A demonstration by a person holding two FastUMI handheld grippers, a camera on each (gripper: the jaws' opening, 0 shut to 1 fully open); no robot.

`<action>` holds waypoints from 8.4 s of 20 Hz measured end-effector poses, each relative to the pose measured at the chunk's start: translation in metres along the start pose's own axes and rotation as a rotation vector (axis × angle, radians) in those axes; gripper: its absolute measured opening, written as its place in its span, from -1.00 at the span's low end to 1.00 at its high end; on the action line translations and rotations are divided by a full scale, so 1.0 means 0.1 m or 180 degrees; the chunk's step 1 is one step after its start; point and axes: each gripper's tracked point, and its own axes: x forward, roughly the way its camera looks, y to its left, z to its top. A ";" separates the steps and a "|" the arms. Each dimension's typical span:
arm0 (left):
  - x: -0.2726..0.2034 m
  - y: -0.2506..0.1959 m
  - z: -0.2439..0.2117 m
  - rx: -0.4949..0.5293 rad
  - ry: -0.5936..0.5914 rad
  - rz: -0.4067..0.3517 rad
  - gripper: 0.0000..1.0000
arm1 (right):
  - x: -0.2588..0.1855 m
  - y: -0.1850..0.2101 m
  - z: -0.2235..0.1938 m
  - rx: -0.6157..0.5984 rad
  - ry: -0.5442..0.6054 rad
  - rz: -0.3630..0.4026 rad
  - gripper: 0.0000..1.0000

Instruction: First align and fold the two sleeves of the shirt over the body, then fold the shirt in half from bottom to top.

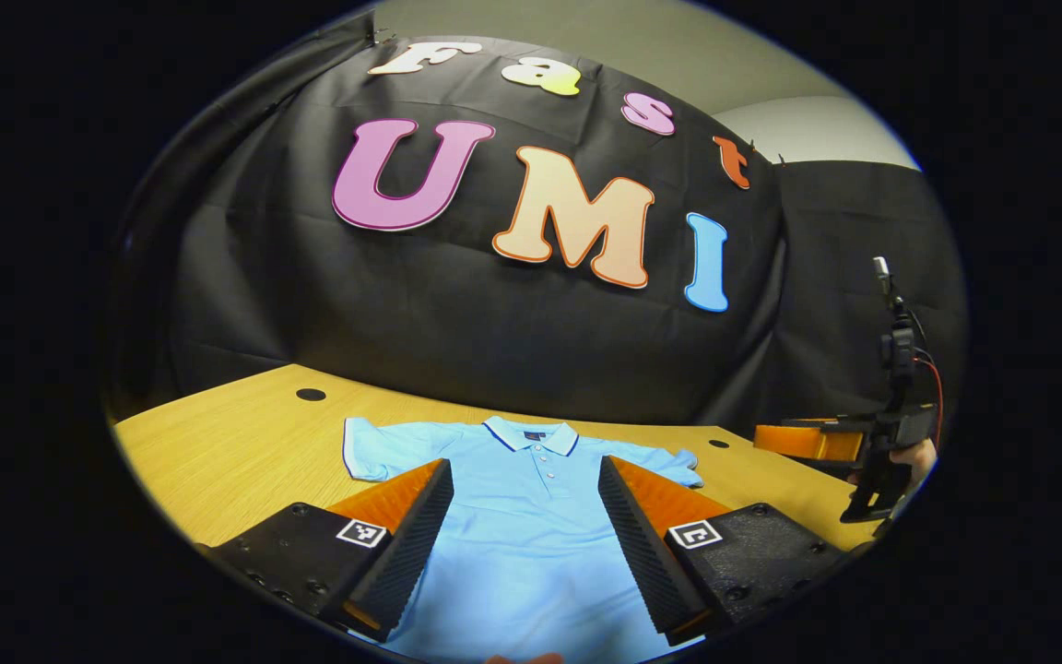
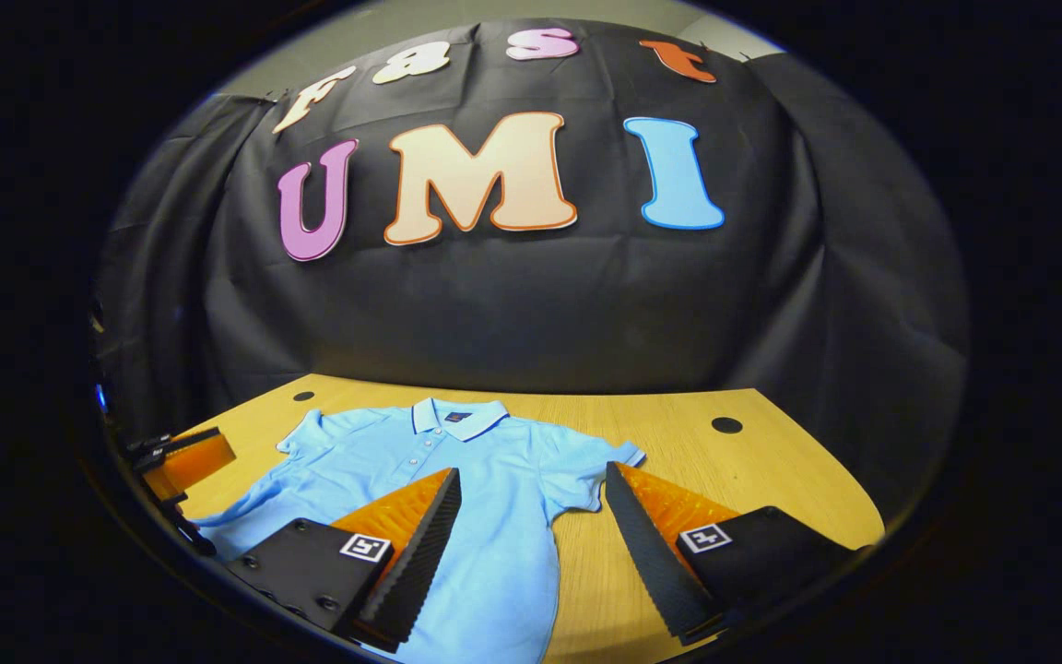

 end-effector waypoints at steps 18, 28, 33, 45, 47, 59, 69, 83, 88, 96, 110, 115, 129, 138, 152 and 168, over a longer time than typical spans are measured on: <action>0.02 -0.07 -0.08 -0.0039 0.0098 -0.0065 0.89 | 1.77 -0.76 -0.75 0.0366 0.1250 -0.0456 0.94; 0.07 0.01 -0.22 -0.0032 0.0262 0.0020 0.89 | 1.94 -0.96 -0.93 0.0517 0.1325 -0.0575 0.32; 0.10 0.00 -0.27 -0.0035 0.0302 0.0034 0.89 | 1.91 -0.94 -0.91 0.0468 0.1342 -0.0513 -0.80; 0.09 0.02 -0.30 -0.0031 0.0338 0.0060 0.89 | 1.82 -0.08 -0.12 0.0552 0.0660 0.0050 -0.96; 0.09 0.01 -0.29 -0.0031 0.0322 0.0055 0.89 | 1.78 0.25 -0.10 0.0705 0.0643 0.0272 -0.96; 0.09 0.00 -0.27 -0.0038 0.0312 0.0039 0.89 | 1.73 1.28 -0.69 0.0672 0.1015 0.0839 -0.95; 0.11 -0.01 -0.28 -0.0001 0.0323 0.0033 0.89 | 1.10 1.53 -0.47 0.0478 0.0816 0.1329 0.92; 0.48 0.57 -0.02 0.0753 0.0702 0.0235 0.89 | -0.43 0.10 -0.33 0.0258 -0.0057 0.0397 0.94; 0.79 0.94 -0.09 0.0860 0.0977 0.0391 0.89 | -0.89 -0.20 -0.36 0.0304 -0.0206 0.0167 0.86; 1.23 1.31 -0.28 0.0940 0.1184 0.0555 0.88 | -1.34 -0.48 -0.39 0.0425 -0.0308 -0.0129 0.94; 1.65 2.15 -0.75 0.0421 0.1682 0.0915 0.84 | -1.82 -0.51 -0.43 0.0400 -0.0430 -0.0431 0.94; 1.60 2.13 -0.81 0.0381 0.1766 0.0890 0.84 | -1.86 -0.54 -0.40 0.0406 -0.0448 -0.0438 0.94; 1.68 1.76 -0.56 0.0411 0.1749 0.0560 -1.00 | -1.89 -0.57 -0.59 0.0523 -0.0365 -0.0379 0.94; 1.71 0.25 0.22 0.0380 0.1298 -0.0225 -1.00 | -1.83 -0.51 -0.66 0.0521 -0.0293 -0.0258 0.94; 1.76 -1.31 -0.64 0.1253 0.1649 -0.0959 -0.86 | -1.85 -0.42 -0.84 0.0500 -0.0133 -0.0100 0.94; -0.21 0.17 -0.18 0.1249 0.1496 -0.0394 0.73 | -1.95 0.32 -1.49 -0.0021 0.0464 0.0491 0.95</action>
